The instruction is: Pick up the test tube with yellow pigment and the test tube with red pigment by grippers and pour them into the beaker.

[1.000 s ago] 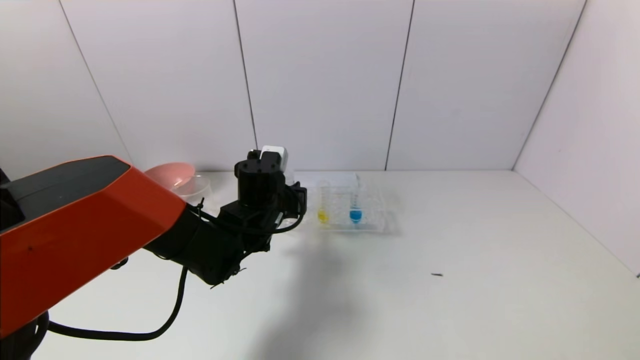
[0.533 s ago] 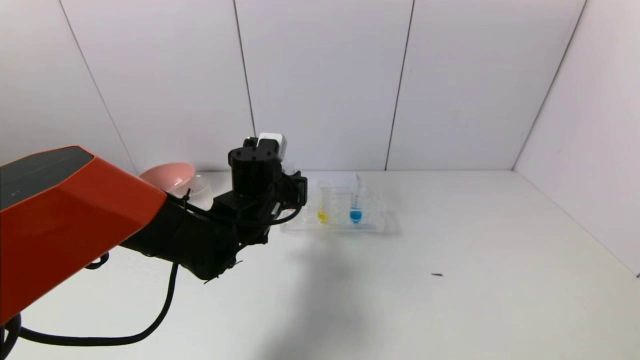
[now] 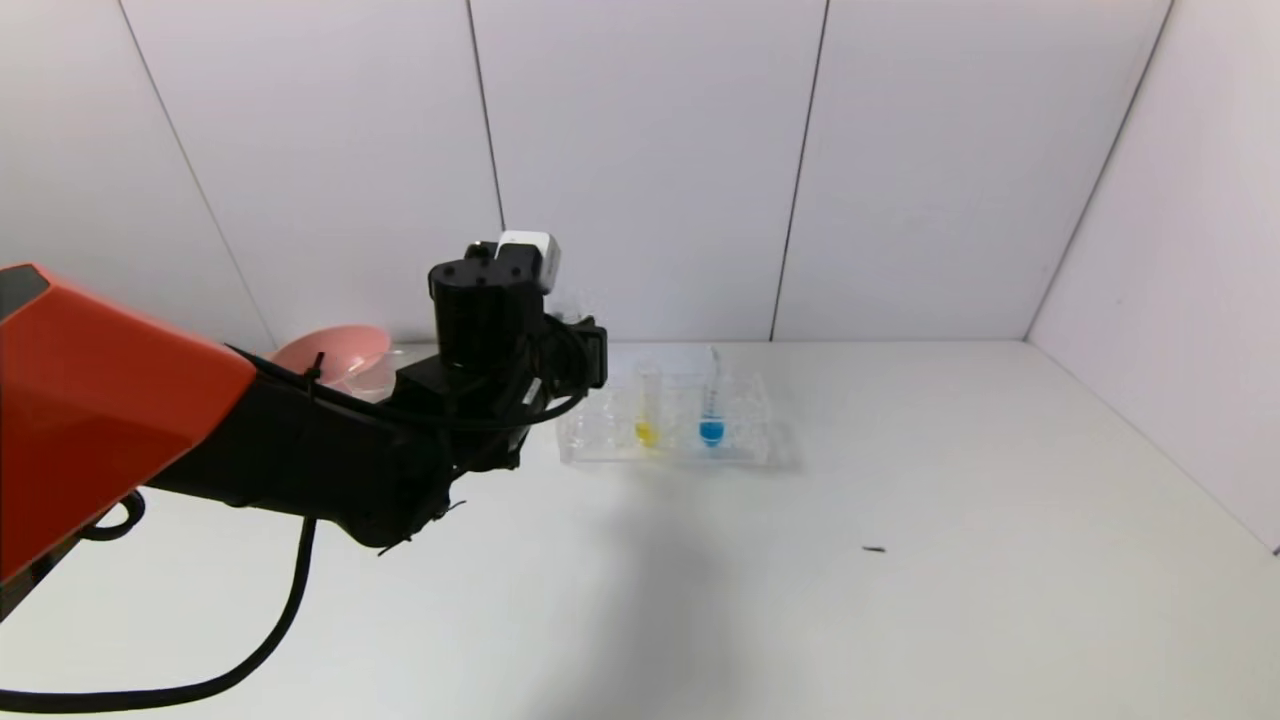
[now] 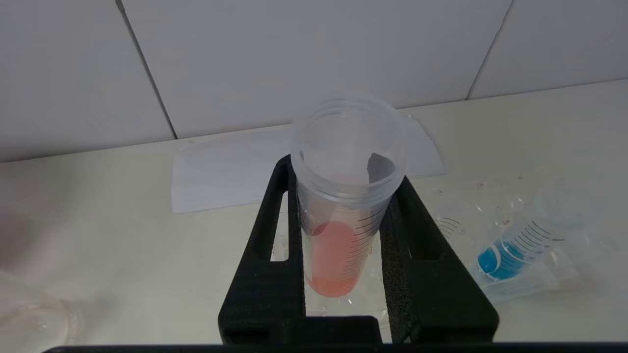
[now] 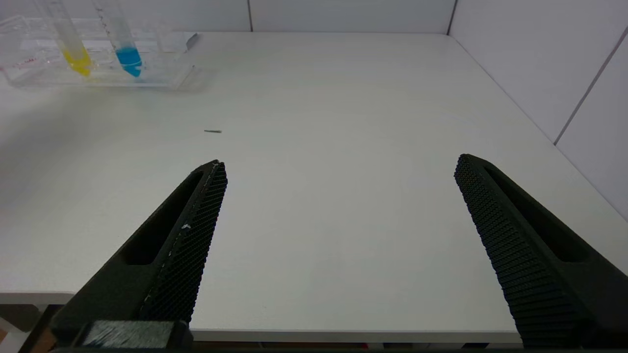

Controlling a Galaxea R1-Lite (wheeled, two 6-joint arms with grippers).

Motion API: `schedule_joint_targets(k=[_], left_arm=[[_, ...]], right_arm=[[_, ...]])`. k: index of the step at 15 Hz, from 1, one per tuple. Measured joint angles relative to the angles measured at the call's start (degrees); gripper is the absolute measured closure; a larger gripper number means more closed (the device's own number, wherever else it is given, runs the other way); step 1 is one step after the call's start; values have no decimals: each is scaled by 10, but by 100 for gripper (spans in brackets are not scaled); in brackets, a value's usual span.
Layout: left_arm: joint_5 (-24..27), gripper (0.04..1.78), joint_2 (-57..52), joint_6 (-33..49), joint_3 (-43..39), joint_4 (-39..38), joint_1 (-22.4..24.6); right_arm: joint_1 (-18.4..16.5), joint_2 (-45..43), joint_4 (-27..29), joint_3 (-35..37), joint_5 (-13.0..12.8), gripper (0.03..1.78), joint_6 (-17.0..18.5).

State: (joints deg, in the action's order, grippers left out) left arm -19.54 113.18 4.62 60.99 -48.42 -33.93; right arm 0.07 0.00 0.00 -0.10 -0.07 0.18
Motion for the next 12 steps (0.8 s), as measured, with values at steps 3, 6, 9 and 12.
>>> schedule_joint_targets(k=[3,6,9,12], left_arm=[[0,136,-30,-13,-2,25,2],[0,136,-62,-18,-3,62,11],[6,136,-92,-19,-3,98,29],[23,136,-117,-18,-8,117,56]], right_arm=[[0,0,0,0,0,11,0],[0,0,0,0,0,11,0],[0,0,0,0,0,11,0],[0,0,0,0,0,11,0]])
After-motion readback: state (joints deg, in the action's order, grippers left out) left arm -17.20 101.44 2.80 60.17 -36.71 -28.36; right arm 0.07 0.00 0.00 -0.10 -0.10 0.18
